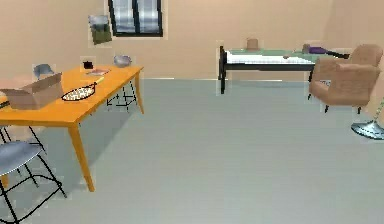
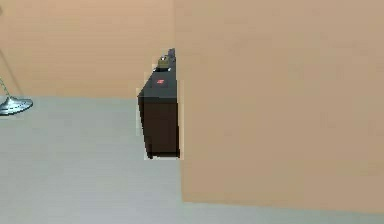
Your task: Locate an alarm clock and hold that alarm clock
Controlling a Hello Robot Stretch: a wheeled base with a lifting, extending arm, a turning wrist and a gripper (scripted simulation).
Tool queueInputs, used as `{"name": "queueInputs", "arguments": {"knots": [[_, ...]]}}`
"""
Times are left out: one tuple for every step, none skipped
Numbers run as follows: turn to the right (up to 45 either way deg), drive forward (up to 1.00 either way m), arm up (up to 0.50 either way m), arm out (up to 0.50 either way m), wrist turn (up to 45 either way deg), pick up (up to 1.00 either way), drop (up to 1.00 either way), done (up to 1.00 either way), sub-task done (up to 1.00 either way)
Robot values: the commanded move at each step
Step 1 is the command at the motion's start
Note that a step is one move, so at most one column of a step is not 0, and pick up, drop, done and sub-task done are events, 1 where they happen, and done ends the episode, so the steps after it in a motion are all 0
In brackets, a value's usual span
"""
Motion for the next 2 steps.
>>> {"name": "queueInputs", "arguments": {"knots": [[-3.0, 0.0, 0.0, 0.0, 0.0, 0.0, 0.0, 0.0, 0.0], [0.0, 1.0, 0.0, 0.0, 0.0, 0.0, 0.0, 0.0, 0.0]]}}
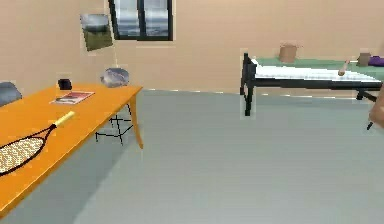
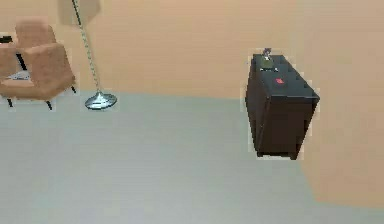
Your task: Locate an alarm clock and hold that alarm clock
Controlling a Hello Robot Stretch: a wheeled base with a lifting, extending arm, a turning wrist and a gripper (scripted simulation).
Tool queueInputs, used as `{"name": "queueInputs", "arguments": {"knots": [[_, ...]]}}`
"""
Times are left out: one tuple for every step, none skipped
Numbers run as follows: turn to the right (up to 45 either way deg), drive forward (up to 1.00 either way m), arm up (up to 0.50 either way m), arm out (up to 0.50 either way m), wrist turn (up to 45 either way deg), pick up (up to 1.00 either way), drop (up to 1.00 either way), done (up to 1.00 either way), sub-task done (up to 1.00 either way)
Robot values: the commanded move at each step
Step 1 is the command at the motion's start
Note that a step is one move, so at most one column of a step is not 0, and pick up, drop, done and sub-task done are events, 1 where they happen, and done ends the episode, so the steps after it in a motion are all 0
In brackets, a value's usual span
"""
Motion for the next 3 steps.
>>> {"name": "queueInputs", "arguments": {"knots": [[0.0, 1.0, 0.0, 0.0, 0.0, 0.0, 0.0, 0.0, 0.0], [0.0, 1.0, 0.0, 0.0, 0.0, 0.0, 0.0, 0.0, 0.0], [0.0, 0.3, 0.0, 0.0, 0.0, 0.0, 0.0, 0.0, 0.0]]}}
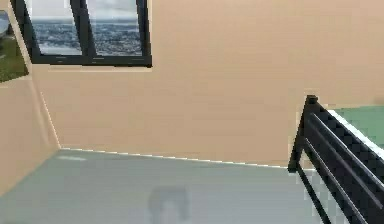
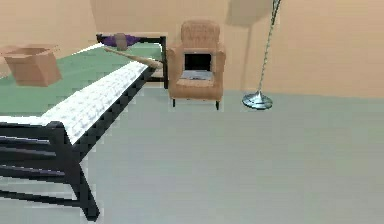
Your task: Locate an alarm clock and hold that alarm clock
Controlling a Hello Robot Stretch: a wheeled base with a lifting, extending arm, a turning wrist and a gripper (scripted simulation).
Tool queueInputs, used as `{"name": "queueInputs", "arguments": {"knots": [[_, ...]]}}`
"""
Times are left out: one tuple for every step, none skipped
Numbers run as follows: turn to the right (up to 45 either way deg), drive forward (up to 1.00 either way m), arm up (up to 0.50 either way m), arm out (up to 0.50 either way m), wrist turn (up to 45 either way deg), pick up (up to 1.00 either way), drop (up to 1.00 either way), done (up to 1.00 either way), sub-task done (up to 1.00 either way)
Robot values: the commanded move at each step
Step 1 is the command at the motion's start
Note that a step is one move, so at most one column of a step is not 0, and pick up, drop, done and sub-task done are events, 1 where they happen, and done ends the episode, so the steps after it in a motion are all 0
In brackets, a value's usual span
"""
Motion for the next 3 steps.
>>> {"name": "queueInputs", "arguments": {"knots": [[-24.0, 0.0, 0.0, 0.0, 0.0, 0.0, 0.0, 0.0, 0.0], [0.0, 0.2, 0.0, 0.0, 0.0, 0.0, 0.0, 0.0, 0.0], [-45.0, 0.0, 0.0, 0.0, 0.0, 0.0, 0.0, 0.0, 0.0]]}}
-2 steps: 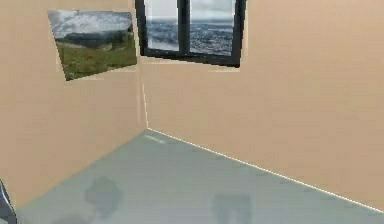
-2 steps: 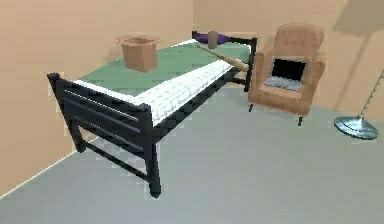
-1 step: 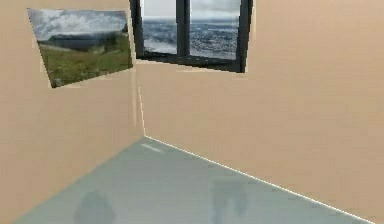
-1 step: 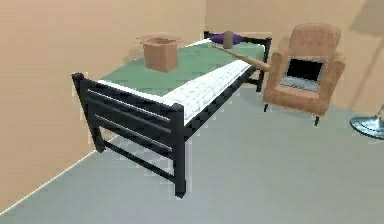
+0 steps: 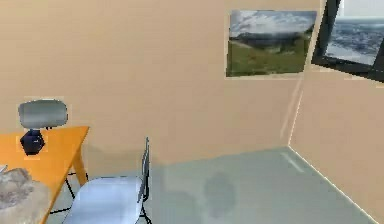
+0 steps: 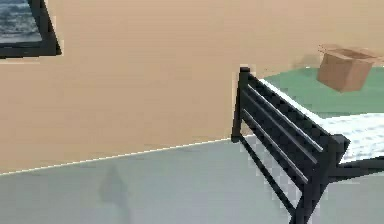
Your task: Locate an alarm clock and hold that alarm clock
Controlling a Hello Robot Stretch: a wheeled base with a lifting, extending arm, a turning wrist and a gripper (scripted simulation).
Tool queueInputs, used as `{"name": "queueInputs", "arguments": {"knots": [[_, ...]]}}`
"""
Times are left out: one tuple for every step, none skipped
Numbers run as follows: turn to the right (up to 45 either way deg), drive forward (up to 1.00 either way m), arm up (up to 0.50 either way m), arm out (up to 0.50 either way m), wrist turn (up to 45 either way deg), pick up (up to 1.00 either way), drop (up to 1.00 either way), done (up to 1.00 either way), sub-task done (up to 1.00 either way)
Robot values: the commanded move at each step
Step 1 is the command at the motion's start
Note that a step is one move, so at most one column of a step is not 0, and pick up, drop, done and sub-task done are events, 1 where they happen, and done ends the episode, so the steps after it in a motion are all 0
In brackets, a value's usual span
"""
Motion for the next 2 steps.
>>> {"name": "queueInputs", "arguments": {"knots": [[-45.0, 0.0, 0.0, 0.0, 0.0, 0.0, 0.0, 0.0, 0.0], [-45.0, 0.0, 0.0, 0.0, 0.0, 0.0, 0.0, 0.0, 0.0]]}}
